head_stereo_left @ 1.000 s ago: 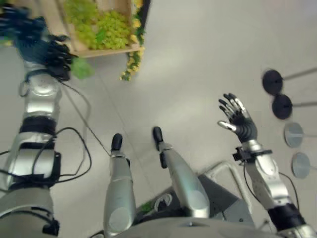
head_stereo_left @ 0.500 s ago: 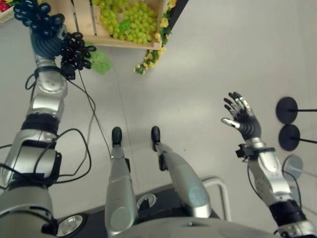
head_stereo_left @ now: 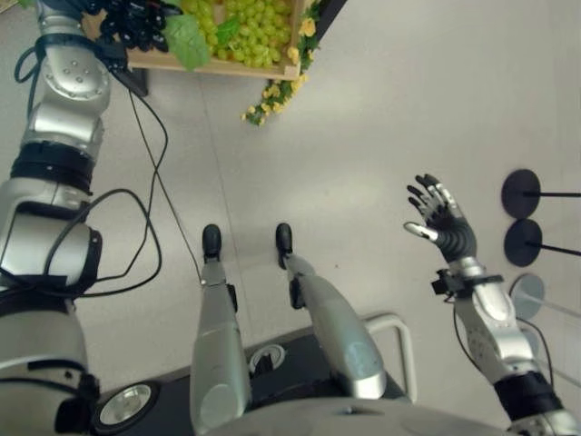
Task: Pick up the fruits from the basket on one side to the basket on the other side
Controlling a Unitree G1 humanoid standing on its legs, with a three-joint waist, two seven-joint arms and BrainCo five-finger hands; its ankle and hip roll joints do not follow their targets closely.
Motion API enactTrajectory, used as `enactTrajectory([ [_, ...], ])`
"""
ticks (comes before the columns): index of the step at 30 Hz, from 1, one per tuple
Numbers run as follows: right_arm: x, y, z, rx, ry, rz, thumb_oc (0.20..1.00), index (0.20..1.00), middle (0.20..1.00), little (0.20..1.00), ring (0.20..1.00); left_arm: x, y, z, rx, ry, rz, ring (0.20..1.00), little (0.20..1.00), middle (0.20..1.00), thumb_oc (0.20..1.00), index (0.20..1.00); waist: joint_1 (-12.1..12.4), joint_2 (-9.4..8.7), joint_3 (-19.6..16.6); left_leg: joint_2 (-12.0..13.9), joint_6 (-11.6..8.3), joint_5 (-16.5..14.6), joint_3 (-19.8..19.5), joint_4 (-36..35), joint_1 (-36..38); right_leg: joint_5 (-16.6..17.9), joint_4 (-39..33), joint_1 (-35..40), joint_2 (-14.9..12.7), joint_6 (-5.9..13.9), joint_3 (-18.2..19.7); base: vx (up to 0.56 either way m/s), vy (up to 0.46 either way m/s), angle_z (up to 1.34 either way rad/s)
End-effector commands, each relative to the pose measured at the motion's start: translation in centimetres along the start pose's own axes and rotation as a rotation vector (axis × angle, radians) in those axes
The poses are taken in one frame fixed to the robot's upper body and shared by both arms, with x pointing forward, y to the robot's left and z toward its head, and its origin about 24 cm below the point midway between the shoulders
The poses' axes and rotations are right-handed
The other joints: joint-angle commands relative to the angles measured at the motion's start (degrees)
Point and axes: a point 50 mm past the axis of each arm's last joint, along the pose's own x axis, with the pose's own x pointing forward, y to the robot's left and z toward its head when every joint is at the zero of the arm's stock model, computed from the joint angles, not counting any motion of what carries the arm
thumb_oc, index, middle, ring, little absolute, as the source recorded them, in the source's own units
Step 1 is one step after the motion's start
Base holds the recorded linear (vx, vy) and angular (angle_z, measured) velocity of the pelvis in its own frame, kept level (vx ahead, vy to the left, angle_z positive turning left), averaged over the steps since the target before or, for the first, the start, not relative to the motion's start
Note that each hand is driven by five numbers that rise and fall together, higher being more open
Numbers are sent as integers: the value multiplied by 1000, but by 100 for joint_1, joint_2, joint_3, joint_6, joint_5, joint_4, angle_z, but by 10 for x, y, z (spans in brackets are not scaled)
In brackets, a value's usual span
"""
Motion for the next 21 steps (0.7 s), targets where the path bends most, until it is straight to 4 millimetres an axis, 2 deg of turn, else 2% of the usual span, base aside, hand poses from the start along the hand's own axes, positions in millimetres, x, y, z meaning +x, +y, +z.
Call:
enactTrajectory([
  [1,-5,-5,11,-3,-62,1,1000,1000,1000,1000,1000,22,23,40,-18,-156,84,200,200,200,200,200,8,-208,-401,-12,102,-415,348,501,25,-145,-53,352,-514,941,258,10,16,-17],
  [9,-2,0,15,6,-74,37,1000,1000,1000,1000,1000,30,25,53,-19,-176,99,200,200,200,200,200,-91,-239,-358,56,130,-415,466,464,47,-49,-87,257,-481,979,392,22,25,-16],
  [19,-3,2,17,14,-82,54,1000,1000,1000,1000,1000,33,28,55,-10,-174,109,200,200,200,200,200,-146,-266,-310,76,175,-514,513,564,12,-74,-57,171,-423,965,469,23,0,-6],
  [20,-2,2,18,12,-85,57,1000,1000,1000,1000,1000,34,29,52,4,-159,111,319,319,319,319,319,-164,-263,-316,75,181,-529,519,583,-12,-70,-48,145,-422,972,485,0,0,0],
  [21,-2,2,18,13,-85,57,1000,1000,1000,1000,1000,34,29,52,4,-159,111,482,482,482,482,482,-164,-263,-316,75,181,-529,519,584,-13,-70,-47,145,-422,972,485,0,0,0],
])
